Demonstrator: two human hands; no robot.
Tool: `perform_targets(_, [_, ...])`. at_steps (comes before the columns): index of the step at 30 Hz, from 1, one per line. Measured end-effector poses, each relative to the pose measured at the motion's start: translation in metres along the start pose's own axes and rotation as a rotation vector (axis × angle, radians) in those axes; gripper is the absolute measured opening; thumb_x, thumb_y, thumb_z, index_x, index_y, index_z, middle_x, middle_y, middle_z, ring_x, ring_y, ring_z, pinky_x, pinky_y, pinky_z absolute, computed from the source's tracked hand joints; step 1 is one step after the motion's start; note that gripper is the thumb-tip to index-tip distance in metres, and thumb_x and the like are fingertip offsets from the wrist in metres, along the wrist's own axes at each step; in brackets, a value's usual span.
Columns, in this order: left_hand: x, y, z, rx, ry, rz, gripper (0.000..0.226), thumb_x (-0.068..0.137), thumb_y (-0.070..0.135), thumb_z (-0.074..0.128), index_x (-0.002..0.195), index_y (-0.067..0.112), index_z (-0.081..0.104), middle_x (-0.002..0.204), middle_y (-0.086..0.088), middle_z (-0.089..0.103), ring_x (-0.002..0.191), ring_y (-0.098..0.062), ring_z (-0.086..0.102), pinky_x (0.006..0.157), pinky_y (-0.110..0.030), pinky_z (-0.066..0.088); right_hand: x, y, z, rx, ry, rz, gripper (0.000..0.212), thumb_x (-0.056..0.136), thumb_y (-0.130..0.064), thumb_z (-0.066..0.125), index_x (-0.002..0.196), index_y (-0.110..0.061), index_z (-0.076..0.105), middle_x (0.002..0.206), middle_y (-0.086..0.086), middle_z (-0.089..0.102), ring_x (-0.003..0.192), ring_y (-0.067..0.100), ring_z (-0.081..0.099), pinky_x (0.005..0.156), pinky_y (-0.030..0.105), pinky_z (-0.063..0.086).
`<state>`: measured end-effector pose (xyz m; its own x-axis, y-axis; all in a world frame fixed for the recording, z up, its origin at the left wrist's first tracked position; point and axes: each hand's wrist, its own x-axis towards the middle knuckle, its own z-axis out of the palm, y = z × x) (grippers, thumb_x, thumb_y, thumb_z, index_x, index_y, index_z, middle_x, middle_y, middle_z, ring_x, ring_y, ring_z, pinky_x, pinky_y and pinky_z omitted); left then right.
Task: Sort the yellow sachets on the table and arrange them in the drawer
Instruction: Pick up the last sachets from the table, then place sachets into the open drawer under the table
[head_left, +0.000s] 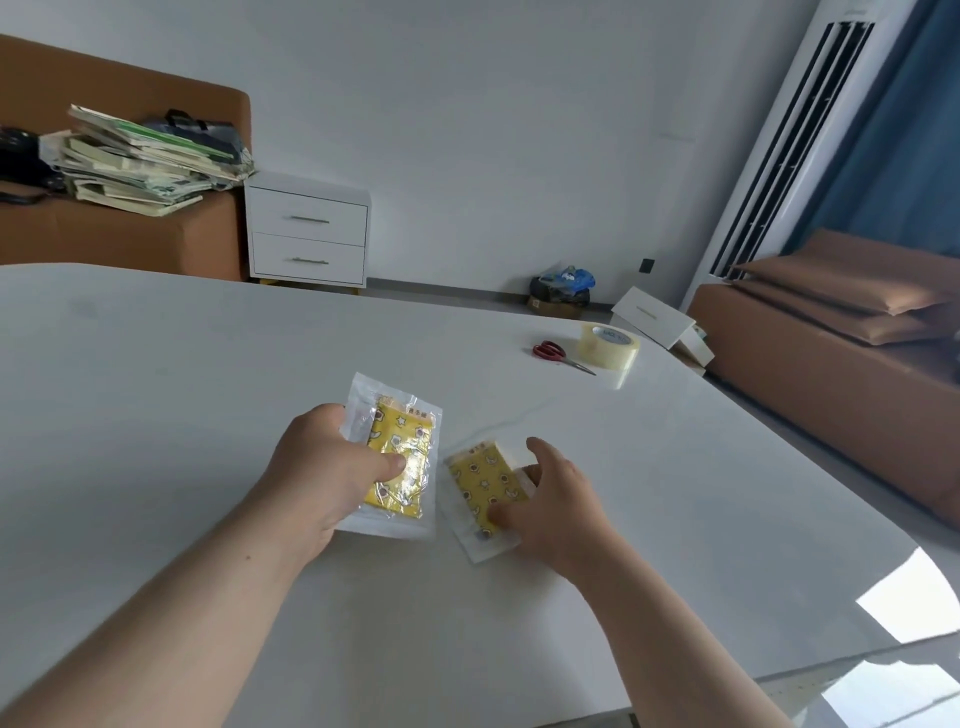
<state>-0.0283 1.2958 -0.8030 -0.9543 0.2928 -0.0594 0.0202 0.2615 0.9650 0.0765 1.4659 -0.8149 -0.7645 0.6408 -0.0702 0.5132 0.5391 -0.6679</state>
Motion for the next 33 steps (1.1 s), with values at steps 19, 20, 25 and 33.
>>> perform_targets(19, [-0.093,0.069,-0.030,-0.234,-0.194,-0.191,0.034,0.070,-0.004,0.077,0.102,0.001,0.067,0.089,-0.017,0.075,0.081,-0.033,0.073,0.087,-0.053,0.054,-0.092,0.008,-0.112,0.590,-0.033,0.165,0.013,0.080,-0.008,0.076,0.092,-0.006,0.071,0.085,0.009,0.078,0.086,0.031,0.074,0.088,0.049,0.057])
perform_targets(20, [-0.104,0.072,-0.030,-0.230,-0.212,-0.202,0.033,0.070,-0.004,0.077,0.101,0.001,0.067,0.088,-0.017,0.076,0.082,-0.033,0.073,0.087,-0.053,0.054,-0.105,0.011,-0.116,0.582,-0.045,0.170,0.012,0.080,-0.008,0.076,0.091,-0.006,0.071,0.084,0.009,0.078,0.085,0.030,0.074,0.087,0.048,0.058])
perform_targets(25, [-0.170,0.059,-0.027,-0.213,-0.264,-0.259,0.038,0.065,0.002,0.080,0.100,0.002,0.066,0.087,-0.013,0.076,0.091,-0.033,0.070,0.097,-0.054,0.047,-0.159,0.036,-0.124,0.489,-0.119,0.173,0.006,0.079,-0.005,0.075,0.085,-0.004,0.073,0.080,0.011,0.077,0.084,0.032,0.074,0.082,0.041,0.059])
perform_targets(33, [-0.231,-0.002,-0.014,-0.171,-0.426,-0.417,0.055,0.041,0.005,0.092,0.091,-0.006,0.071,0.088,-0.024,0.074,0.083,-0.040,0.072,0.088,-0.053,0.052,-0.188,0.090,-0.127,0.298,-0.354,0.207,0.010,0.077,-0.004,0.073,0.083,-0.011,0.077,0.080,0.006,0.078,0.074,0.019,0.075,0.071,0.030,0.060])
